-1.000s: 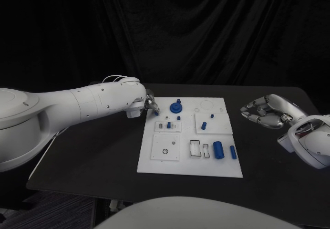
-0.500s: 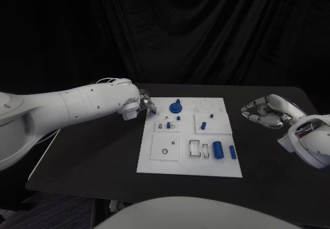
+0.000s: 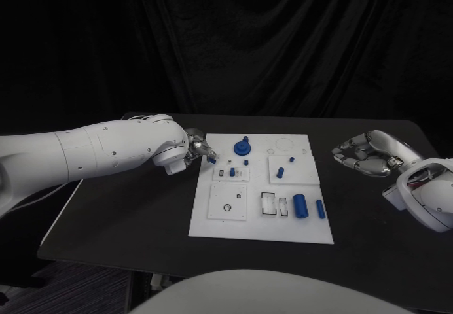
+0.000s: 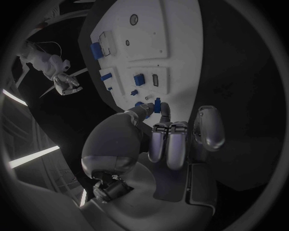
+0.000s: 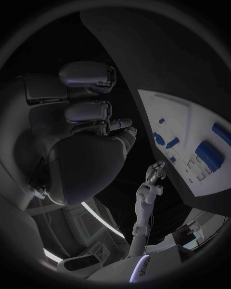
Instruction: Assemble the parts on the task board
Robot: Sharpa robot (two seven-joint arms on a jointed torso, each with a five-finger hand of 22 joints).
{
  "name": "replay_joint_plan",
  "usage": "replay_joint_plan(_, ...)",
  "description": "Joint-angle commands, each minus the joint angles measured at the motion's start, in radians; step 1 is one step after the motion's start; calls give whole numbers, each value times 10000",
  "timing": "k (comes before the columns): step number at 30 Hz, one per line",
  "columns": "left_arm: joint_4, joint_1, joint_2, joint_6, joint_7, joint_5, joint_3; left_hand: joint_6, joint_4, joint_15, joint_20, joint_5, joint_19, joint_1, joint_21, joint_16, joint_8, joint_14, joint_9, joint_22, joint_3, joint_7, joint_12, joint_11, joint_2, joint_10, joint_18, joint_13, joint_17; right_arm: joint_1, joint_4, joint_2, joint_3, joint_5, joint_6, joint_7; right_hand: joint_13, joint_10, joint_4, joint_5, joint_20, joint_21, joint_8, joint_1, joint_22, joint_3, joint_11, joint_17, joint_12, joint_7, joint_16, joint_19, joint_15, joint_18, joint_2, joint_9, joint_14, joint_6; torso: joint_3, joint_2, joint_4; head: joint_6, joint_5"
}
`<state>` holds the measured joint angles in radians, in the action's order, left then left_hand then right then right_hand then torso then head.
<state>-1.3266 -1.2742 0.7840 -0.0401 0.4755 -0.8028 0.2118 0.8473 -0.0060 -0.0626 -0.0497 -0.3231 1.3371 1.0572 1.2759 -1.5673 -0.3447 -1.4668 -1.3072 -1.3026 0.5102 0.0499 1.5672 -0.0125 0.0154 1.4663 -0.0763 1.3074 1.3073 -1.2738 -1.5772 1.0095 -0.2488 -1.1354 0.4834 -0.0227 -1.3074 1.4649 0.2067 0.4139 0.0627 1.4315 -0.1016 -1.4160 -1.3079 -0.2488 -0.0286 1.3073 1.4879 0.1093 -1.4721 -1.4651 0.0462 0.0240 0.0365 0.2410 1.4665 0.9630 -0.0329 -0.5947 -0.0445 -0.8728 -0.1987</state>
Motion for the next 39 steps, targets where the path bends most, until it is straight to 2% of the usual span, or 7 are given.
replay_joint_plan(1, -231, -25, 45, -251, 113, 221, -8, 47, -80, -51, 43, 162, -27, -100, -60, -35, -33, -1040, -233, 7, 149, 16, 36, -40, -10, 1045, -155, 2634, 2635, 25, 2, 5, 7, 68, -88, 208, -1286, -40, 11, 63, 17, -44, 32, -28, -1888, -59, 3, 975, -46, 54, 57, -348, -27, 171, -53, -8, 699, -44, -11, -7, 4, 2, -20)
replay_joint_plan(8, -343, -12, 12, -130, 35, -160, -7, 51, 77, -37, 33, 615, -32, -167, -106, -35, -74, -1040, -245, 10, 2, 30, 36, -25, -56, 1045, -160, 2634, 2635, 25, 10, -8, 7, 89, -109, 209, -1282, -44, 0, 81, 18, -50, 49, -35, -1886, -77, -1, 964, -49, 61, 64, -346, -30, 173, -53, -18, 696, -72, 3, -13, 7, 2, -19)
replay_joint_plan(18, -217, 79, -191, -120, -158, -580, -6, 12, 218, -25, 24, 683, -59, -239, -160, -35, -73, -1040, -240, 36, -102, 50, 36, -8, -103, 1045, -171, 2634, 2635, 26, 29, -45, 7, 117, -143, 189, -1269, -55, -13, 104, 19, -77, 65, -44, -1874, -100, -7, 950, -57, 70, 74, -333, -34, 180, -54, -28, 693, -99, 10, -26, -28, 2, -78)
replay_joint_plan(22, -192, 146, -234, -106, -212, -605, -6, -6, 238, -23, 23, 681, -72, -243, -180, -35, -64, -1040, -236, 50, -110, 52, 36, -6, -118, 1045, -176, 2634, 2635, 27, 36, -57, 7, 119, -165, 203, -1269, -55, -13, 104, 19, -77, 65, -44, -1874, -100, -7, 950, -57, 70, 74, -333, -34, 180, -54, -28, 693, -99, 18, -34, -1, 2, -76)
replay_joint_plan(27, -181, 220, -267, 1, -210, -616, -6, -55, 349, -9, 12, 728, -89, -275, -214, -35, -44, -1040, -230, 61, -186, 72, 36, 11, -174, 1045, -181, 2634, 2635, 27, 33, -60, 7, 125, -169, 208, -1269, -56, -13, 105, 19, -78, 66, -44, -1874, -100, -7, 949, -57, 70, 74, -333, -34, 180, -54, -28, 693, -99, 16, -41, -23, 2, -114)
replay_joint_plan(31, -164, 277, -294, 132, -177, -620, -6, -57, 362, -7, 10, 736, -91, -280, -218, -35, -44, -1040, -230, 62, -203, 74, 36, 13, -173, 1045, -182, 2634, 2635, 28, 34, -68, 7, 129, -195, 226, -1266, -58, -18, 115, 20, -89, 68, -47, -1868, -108, -9, 937, -59, 71, 82, -328, -35, 183, -54, -30, 690, -103, 16, -34, -8, 2, -97)
replay_joint_plan(39, -154, 324, -304, 237, -179, -621, -6, -64, 369, -4, 8, 741, -107, -281, -241, -35, -39, -1040, -227, 78, -224, 76, 36, 16, -162, 1045, -187, 2634, 2635, 28, 9, -62, 7, 173, -232, 263, -1258, -66, -25, 126, 21, -102, 69, -51, -1862, -117, -10, 920, -65, 72, 93, -322, -36, 186, -55, -32, 686, -103, 9, -29, -5, 2, -215)
